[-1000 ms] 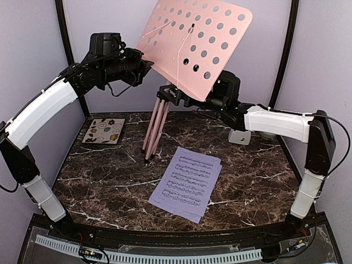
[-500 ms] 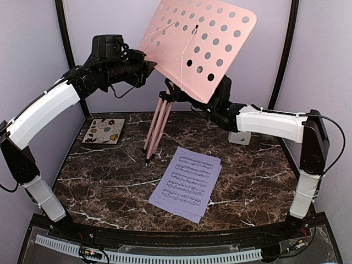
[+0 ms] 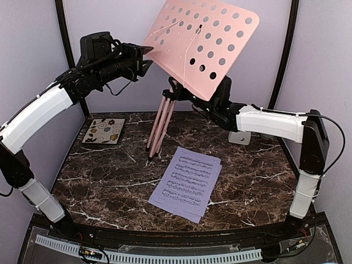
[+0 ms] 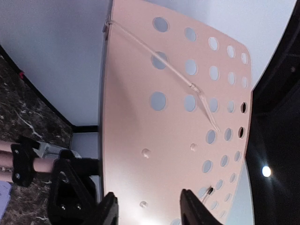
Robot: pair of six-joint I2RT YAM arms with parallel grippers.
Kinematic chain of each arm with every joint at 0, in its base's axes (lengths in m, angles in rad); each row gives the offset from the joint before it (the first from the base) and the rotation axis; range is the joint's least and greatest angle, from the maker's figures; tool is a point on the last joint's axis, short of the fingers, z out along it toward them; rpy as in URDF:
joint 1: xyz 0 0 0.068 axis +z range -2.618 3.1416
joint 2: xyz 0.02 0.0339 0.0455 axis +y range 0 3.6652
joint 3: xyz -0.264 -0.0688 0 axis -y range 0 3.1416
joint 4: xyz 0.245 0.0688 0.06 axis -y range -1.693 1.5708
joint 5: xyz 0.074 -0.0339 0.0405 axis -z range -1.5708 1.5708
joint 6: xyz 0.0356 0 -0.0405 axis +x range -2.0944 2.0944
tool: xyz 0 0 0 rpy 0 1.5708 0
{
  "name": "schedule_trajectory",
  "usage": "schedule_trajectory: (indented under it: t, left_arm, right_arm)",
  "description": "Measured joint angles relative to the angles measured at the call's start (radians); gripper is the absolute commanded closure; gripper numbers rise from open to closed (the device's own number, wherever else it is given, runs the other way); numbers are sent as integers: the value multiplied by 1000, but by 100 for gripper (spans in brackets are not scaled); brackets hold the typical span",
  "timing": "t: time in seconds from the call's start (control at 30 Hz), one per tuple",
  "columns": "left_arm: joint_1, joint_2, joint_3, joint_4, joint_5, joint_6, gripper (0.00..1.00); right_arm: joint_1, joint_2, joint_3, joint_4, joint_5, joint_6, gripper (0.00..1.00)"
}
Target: Set up the instrument practice props
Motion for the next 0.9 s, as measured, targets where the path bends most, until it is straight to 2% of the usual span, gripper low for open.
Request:
schedule_trajectory:
  t: [0.23, 0.37, 0.5, 0.67, 0.9]
  left_arm:
    - [35, -251, -158, 155, 0, 46, 2]
    - [89, -402, -280, 162, -32, 121, 1]
    - [159, -482, -398, 122, -34, 216, 1]
    - [176, -452, -456, 21, -8, 454, 4]
    - [173, -368, -548, 4, 145, 874, 21]
  right_arm:
    - [-37, -1, 13, -53, 11, 22, 100]
    - [-61, -2, 36, -111, -8, 46, 100]
    - [-83, -2, 61, -157, -60, 56, 100]
    - [-111, -2, 114, -241, -155, 58, 100]
    - [-135, -3, 179, -342, -230, 27, 100]
